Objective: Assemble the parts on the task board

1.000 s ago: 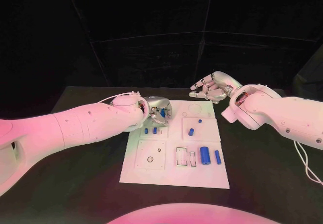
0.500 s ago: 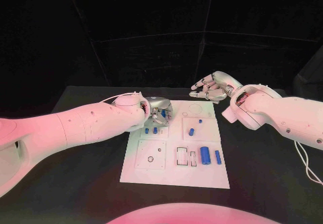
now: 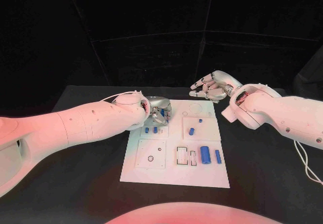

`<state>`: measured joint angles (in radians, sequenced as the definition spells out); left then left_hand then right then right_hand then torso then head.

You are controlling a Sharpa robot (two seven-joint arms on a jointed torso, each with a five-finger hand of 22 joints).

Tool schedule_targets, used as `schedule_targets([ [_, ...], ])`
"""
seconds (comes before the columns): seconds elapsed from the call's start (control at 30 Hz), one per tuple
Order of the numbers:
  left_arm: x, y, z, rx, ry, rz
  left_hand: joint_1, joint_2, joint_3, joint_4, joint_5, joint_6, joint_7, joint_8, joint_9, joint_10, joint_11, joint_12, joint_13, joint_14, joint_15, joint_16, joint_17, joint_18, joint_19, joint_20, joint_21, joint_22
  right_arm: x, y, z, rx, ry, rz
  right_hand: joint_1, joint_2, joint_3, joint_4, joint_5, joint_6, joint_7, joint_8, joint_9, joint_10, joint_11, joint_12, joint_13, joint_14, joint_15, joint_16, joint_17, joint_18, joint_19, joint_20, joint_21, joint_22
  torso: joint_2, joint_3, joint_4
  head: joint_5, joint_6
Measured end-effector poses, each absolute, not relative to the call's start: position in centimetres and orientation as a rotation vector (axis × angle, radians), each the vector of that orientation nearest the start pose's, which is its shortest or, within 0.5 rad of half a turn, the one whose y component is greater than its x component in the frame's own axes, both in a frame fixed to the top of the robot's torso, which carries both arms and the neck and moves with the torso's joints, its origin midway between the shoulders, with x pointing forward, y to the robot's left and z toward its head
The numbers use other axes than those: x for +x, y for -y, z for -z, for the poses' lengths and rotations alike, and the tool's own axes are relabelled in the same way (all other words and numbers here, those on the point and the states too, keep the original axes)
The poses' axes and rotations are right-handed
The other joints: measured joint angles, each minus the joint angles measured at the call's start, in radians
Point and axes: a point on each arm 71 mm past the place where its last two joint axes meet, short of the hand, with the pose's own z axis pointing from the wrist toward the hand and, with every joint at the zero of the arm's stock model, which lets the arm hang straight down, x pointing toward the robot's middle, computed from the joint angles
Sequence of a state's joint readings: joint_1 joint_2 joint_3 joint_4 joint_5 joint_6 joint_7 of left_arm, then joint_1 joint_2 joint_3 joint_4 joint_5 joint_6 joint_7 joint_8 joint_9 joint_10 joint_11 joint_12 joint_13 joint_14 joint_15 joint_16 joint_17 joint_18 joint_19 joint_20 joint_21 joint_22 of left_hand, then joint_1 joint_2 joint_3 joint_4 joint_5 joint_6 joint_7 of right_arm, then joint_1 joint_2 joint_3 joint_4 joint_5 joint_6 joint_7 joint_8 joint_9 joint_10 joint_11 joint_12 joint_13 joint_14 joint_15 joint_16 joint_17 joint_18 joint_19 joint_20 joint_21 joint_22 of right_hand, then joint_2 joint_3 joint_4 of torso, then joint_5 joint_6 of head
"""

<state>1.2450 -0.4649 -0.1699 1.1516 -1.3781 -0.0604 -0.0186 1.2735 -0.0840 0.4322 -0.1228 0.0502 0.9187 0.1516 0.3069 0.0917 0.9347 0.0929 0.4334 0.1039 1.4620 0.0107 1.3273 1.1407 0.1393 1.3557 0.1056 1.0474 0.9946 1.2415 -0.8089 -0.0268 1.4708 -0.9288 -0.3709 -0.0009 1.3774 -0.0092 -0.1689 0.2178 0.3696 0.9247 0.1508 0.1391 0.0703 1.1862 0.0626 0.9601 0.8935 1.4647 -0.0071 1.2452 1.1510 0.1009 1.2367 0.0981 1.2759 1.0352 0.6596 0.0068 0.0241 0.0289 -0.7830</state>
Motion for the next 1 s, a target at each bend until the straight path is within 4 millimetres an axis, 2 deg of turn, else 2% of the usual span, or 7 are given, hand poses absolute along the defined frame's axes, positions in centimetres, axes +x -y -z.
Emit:
schedule_targets([
  [0.13, 52.52, -10.29, 23.76, 0.366, -1.953, 0.679, 0.000, 0.000, 0.000, 0.000, 0.000, 0.004, -0.004, -0.004, -0.001, 0.001, -0.001, -0.002, -0.003, 0.000, 0.000, 0.000, -0.002, 0.000, 0.000, 0.000, 0.000, 0.000, 50.66, 20.15, 16.25, 0.321, -1.655, -0.940, 0.003, 0.003, 0.000, 0.000, 0.000, 0.000, 0.000, 0.000, 0.000, 0.000, 0.000, 0.000, 0.002, 0.000, 0.000, 0.000, 0.001, 0.000, 0.000, 0.000, 0.000, 0.000, 0.000, 0.0001, -0.0002, -0.001, 0.000],
  [0.37, 52.52, -10.34, 23.82, 0.365, -1.956, 0.676, 0.005, 0.005, 0.013, -0.001, 0.000, 0.037, -0.015, -0.004, -0.005, 0.053, -0.016, -0.006, -0.010, 0.005, -0.010, 0.000, -0.005, 0.000, 0.007, -0.007, 0.010, 0.011, 50.68, 20.14, 16.25, 0.320, -1.654, -0.941, 0.003, 0.003, 0.000, 0.000, 0.000, 0.000, 0.000, 0.004, 0.000, 0.000, 0.000, 0.000, 0.002, 0.000, 0.000, 0.000, 0.000, 0.000, 0.000, 0.000, 0.000, 0.000, 0.000, 0.0001, -0.0002, -0.004, 0.000],
  [0.6, 52.48, -10.34, 23.92, 0.363, -1.955, 0.677, 0.032, 0.032, 0.048, -0.015, 0.000, 0.075, -0.021, -0.014, -0.007, 0.107, -0.029, -0.006, -0.020, 0.003, -0.022, 0.000, -0.007, 0.000, 0.016, -0.016, 0.034, 0.037, 50.68, 20.07, 16.25, 0.319, -1.654, -0.943, 0.003, 0.003, 0.000, 0.000, 0.000, 0.000, 0.000, 0.004, 0.000, 0.000, 0.000, 0.000, 0.002, 0.000, 0.000, 0.000, 0.000, 0.000, 0.000, 0.000, 0.000, 0.000, 0.000, 0.0001, 0.0002, -0.003, -0.001],
  [0.63, 52.48, -10.35, 23.93, 0.362, -1.954, 0.676, 0.034, 0.034, 0.053, -0.020, 0.000, 0.075, -0.021, -0.016, -0.009, 0.113, -0.027, -0.012, -0.020, 0.003, -0.022, 0.000, -0.007, 0.000, 0.016, -0.016, 0.039, 0.040, 50.68, 20.07, 16.25, 0.319, -1.653, -0.943, 0.003, 0.003, 0.000, 0.000, 0.000, 0.000, 0.000, 0.004, 0.000, 0.000, 0.000, 0.000, 0.002, 0.000, 0.000, 0.000, 0.000, 0.000, 0.000, 0.000, 0.000, 0.000, 0.000, 0.0001, 0.0002, -0.002, -0.001],
  [0.7, 52.48, -10.39, 23.96, 0.360, -1.951, 0.676, 0.037, 0.037, 0.063, -0.029, -0.001, 0.076, -0.020, -0.022, -0.010, 0.118, -0.029, -0.017, -0.021, 0.003, -0.022, 0.004, -0.007, -0.015, 0.016, -0.016, 0.040, 0.045, 50.69, 20.08, 16.25, 0.319, -1.653, -0.943, 0.003, 0.003, 0.000, 0.000, 0.000, 0.000, 0.000, 0.004, 0.000, 0.000, 0.000, 0.000, 0.002, 0.000, 0.000, 0.000, 0.000, 0.000, 0.000, 0.000, 0.000, 0.000, -0.001, 0.0002, 0.0002, -0.002, 0.000],
  [1.0, 52.43, -10.76, 23.97, 0.346, -1.922, 0.682, 0.050, 0.040, 0.076, -0.037, -0.001, 0.084, -0.013, -0.033, -0.014, 0.129, -0.025, -0.032, -0.030, 0.003, -0.022, 0.004, -0.009, -0.015, 0.016, -0.016, 0.045, 0.052, 50.70, 20.11, 16.25, 0.319, -1.653, -0.942, 0.003, 0.003, 0.000, 0.000, 0.000, 0.000, 0.000, 0.004, 0.000, 0.000, 0.000, 0.000, 0.002, 0.000, 0.000, 0.000, 0.000, 0.000, 0.000, 0.000, 0.000, 0.000, 0.000, 0.0002, 0.0002, -0.004, 0.003],
])
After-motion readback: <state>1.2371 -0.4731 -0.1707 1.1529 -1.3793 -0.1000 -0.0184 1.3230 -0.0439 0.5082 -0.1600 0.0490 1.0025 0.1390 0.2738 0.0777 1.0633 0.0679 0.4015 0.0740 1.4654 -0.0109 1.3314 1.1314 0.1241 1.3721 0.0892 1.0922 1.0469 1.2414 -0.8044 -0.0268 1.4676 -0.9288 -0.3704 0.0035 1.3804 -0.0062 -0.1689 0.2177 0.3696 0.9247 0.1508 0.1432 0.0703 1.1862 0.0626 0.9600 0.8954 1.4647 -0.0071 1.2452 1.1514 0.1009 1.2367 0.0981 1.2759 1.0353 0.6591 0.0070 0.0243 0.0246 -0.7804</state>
